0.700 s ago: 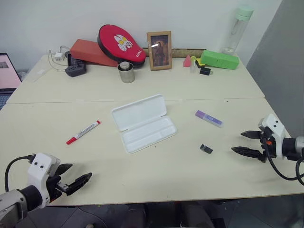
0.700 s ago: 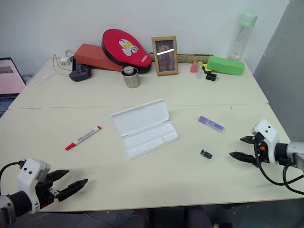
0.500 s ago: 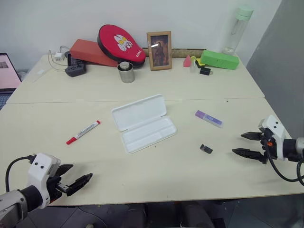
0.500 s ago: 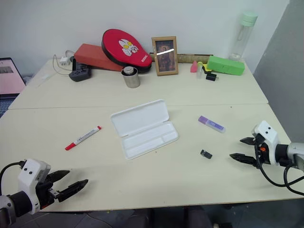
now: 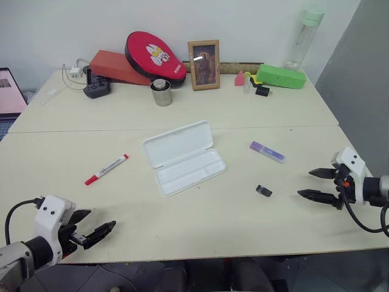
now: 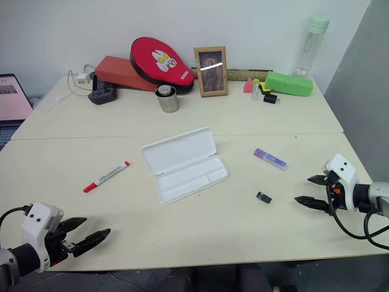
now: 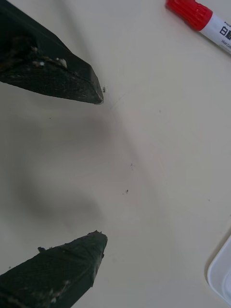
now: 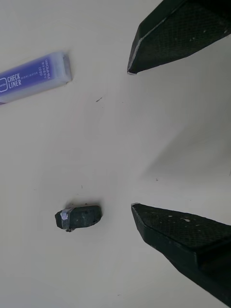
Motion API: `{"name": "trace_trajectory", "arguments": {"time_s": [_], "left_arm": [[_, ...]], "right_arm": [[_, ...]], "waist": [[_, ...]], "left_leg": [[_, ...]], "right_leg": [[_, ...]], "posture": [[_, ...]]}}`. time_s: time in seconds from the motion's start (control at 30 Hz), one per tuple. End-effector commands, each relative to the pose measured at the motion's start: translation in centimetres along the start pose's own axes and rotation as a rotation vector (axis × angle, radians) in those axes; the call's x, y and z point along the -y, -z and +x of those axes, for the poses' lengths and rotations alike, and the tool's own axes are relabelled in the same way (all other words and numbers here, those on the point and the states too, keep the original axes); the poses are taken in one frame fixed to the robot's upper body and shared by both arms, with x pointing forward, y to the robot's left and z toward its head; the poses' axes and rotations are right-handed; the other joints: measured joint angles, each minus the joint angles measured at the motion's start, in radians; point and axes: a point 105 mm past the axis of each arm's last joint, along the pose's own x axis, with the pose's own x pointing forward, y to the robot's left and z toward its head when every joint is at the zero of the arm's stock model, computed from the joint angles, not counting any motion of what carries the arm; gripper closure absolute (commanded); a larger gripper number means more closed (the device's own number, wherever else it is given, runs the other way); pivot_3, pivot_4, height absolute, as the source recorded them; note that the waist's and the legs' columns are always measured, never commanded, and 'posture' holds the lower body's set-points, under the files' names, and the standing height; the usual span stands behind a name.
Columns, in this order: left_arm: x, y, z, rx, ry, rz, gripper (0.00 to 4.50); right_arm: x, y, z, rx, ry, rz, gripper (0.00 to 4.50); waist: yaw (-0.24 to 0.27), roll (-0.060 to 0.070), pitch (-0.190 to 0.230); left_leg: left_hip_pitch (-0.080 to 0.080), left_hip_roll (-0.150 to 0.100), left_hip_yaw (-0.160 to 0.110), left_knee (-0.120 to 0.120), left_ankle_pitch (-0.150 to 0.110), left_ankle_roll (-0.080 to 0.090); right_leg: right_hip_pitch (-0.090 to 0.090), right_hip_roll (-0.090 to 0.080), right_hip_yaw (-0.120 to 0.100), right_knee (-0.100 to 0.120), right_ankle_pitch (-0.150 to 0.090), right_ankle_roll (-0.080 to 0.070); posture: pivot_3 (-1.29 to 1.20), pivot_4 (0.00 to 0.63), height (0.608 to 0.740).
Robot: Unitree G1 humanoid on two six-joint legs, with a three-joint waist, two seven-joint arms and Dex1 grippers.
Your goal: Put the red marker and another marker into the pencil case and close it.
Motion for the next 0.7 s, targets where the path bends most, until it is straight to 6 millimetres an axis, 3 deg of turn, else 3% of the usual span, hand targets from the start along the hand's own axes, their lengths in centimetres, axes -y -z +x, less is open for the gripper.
{"name": "trace_trajectory", "arguments": {"time_s": [0.03,0.37,0.47,0.57,0.7], "left_arm": [[-0.1,-0.6,0.0,0.024,0.000,0.026,0.01],[0.1,-1.5,0.3,0.069,0.026,0.050,0.01],[1.5,-2.7,1.3,0.111,0.093,0.083,0.01],[4.3,-4.2,2.8,0.131,0.243,0.152,0.01],[6.4,-6.3,4.9,0.161,0.372,0.236,0.01]], "right_arm": [[0.4,-0.8,-0.8,0.018,0.029,-0.040,0.00],[-0.2,-1.3,-0.8,0.050,0.003,-0.059,0.00],[-0.6,-3.0,-0.9,0.113,-0.026,-0.098,0.00],[-3.0,-6.4,-1.0,0.227,-0.140,-0.177,0.00],[-4.7,-8.7,-0.7,0.275,-0.204,-0.257,0.00]], "waist": [[0.000,0.000,0.000],[0.000,0.000,0.000],[0.000,0.000,0.000],[0.000,0.000,0.000],[0.000,0.000,0.000]], "left_leg": [[0.000,0.000,0.000,0.000,0.000,0.000],[0.000,0.000,0.000,0.000,0.000,0.000],[0.000,0.000,0.000,0.000,0.000,0.000],[0.000,0.000,0.000,0.000,0.000,0.000],[0.000,0.000,-0.001,0.000,0.000,0.000]], "right_leg": [[0.000,0.000,0.000,0.000,0.000,0.000],[0.000,0.000,0.000,0.000,0.000,0.000],[0.000,0.000,0.000,0.000,0.000,0.000],[0.000,0.000,0.000,0.000,0.000,0.000],[0.000,0.001,-0.001,0.000,0.000,0.000]], "posture": [[0.00,0.150,0.740],[0.00,0.150,0.740],[0.00,0.150,0.740],[0.00,0.150,0.740],[0.00,0.150,0.740]]}}
